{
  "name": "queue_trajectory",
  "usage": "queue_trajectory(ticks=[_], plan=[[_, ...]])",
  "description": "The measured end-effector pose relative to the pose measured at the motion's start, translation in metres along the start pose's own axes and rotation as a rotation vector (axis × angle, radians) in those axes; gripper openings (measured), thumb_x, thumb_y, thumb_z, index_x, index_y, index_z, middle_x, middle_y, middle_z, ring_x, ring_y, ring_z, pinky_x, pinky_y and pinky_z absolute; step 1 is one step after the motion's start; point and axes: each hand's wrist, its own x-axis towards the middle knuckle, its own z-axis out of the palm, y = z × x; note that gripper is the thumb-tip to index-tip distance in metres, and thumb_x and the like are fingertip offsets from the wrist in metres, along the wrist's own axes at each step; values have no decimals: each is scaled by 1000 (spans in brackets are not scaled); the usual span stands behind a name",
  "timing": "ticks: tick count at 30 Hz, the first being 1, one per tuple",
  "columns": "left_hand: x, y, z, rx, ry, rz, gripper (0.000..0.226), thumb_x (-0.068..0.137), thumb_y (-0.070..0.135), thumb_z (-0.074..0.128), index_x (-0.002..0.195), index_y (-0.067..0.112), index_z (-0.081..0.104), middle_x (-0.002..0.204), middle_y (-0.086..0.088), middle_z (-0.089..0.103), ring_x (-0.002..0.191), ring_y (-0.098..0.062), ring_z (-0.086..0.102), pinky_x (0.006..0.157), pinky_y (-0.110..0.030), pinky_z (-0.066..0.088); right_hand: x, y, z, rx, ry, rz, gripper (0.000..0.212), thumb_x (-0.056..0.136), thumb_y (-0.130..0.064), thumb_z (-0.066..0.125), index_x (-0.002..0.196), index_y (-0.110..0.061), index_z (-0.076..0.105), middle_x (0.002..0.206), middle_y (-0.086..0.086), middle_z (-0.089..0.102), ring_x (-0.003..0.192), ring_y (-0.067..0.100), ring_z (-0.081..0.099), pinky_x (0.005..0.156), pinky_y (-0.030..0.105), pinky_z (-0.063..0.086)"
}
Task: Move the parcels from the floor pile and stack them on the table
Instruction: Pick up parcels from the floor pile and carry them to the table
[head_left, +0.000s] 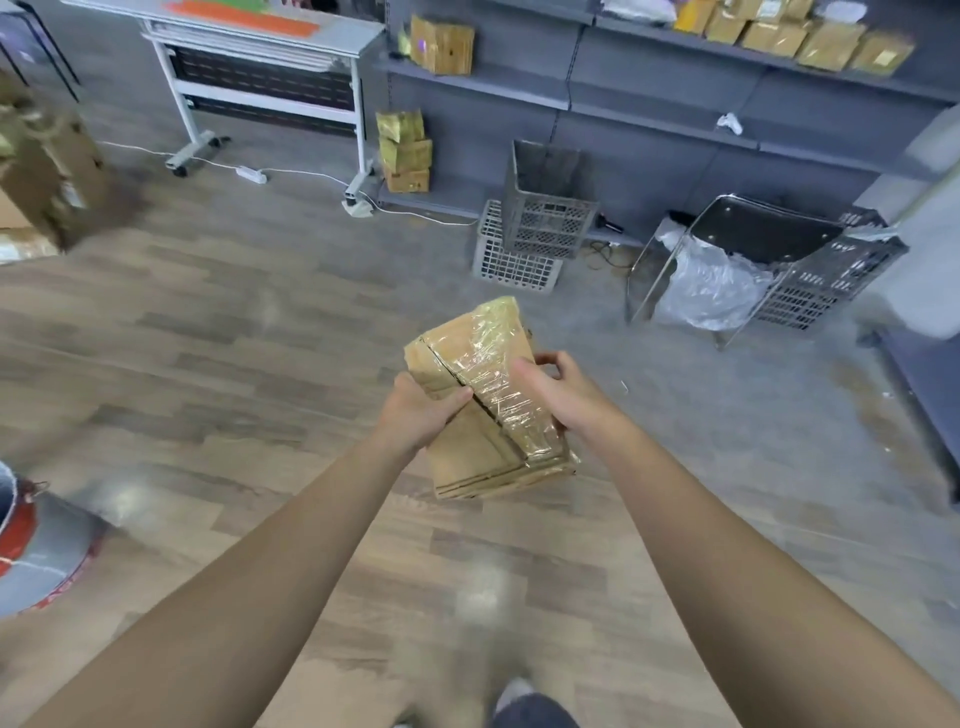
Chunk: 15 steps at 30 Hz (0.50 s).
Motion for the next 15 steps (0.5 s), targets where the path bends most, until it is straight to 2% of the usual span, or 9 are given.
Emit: queue_trajectory(ticks=[3,5,8,9,12,15], plan=[[51,23,3,58,19,-4,64,66,47,81,115,12,58,106,-2,68,99,-22,64,82,-43,57,54,-18,-12,-22,-32,-4,52,74,-69,54,115,-37,48,108,-7,60,81,16,56,66,31,41],[88,40,6,88,25,-3,63,63,50,79,112,15,62,103,-1,70,96,-21,66,80,-43,57,93,-32,-22,-52,-75,-14,53,76,-70,52,118,-38,46,106,-7,59,77,16,55,67,32,41],[142,69,10,115,60,-3,81,44,65,71,111,19,63,101,1,71,93,-20,68,76,-43,59,156,-55,-39,-56,-124,-59,54,77,-70,50,120,-38,45,107,-7,60,77,13,56,70,32,43],[157,84,11,123,75,5,81,45,64,71,112,18,63,102,0,70,92,-20,67,74,-41,59,177,-63,-45,-48,-140,-68,56,75,-72,51,120,-38,45,107,-6,60,77,12,56,71,32,43],[197,127,13,138,118,-24,59,66,48,77,111,12,63,99,-5,69,85,-20,67,65,-34,58,234,-92,-62,-58,-195,-100,63,73,-75,51,123,-36,45,109,-5,59,79,11,55,73,33,44],[236,160,14,140,195,-20,85,46,62,70,113,10,60,98,-3,68,85,-18,67,70,-36,59,286,-119,-75,-44,-226,-145,59,81,-71,50,126,-32,45,114,-6,55,89,8,56,86,36,44]])
